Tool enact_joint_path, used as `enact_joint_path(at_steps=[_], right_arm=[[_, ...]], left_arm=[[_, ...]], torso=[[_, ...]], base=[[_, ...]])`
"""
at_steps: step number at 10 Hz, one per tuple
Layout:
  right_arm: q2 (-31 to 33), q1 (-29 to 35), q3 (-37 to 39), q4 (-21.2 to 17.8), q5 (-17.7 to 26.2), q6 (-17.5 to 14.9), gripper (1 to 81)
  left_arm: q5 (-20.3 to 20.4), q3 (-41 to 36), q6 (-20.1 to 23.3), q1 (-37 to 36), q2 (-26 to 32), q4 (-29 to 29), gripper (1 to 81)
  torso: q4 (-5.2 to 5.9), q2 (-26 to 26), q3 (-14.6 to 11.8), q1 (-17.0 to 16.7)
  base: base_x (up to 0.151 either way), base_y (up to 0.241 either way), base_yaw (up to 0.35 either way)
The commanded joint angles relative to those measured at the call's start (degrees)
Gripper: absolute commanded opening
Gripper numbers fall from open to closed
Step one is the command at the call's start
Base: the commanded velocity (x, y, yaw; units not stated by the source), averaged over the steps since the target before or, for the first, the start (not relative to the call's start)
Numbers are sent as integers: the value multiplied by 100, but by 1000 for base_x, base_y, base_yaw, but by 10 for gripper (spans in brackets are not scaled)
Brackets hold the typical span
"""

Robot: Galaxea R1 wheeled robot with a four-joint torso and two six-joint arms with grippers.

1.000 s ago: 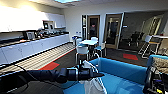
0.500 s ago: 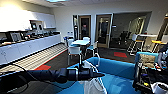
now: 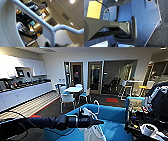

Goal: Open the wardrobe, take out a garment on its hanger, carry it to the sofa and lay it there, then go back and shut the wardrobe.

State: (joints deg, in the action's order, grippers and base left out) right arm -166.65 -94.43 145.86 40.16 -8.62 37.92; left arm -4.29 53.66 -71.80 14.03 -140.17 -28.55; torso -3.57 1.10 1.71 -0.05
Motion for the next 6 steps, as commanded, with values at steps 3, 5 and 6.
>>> enact_joint_path(at_steps=[3,5,6], right_arm=[[41,191,-24,71,220,-22,811],[24,200,-24,71,238,-22,811],[15,209,-24,63,238,-22,811]], left_arm=[[165,-110,105,-906,-12,-160,10],[165,-110,105,-915,6,-160,10],[165,-110,105,-907,6,-151,10]], torso=[[0,0,0,5],[0,0,0,5],[0,0,0,5]], base=[[0,0,-212],[0,0,-191],[0,0,-139]])
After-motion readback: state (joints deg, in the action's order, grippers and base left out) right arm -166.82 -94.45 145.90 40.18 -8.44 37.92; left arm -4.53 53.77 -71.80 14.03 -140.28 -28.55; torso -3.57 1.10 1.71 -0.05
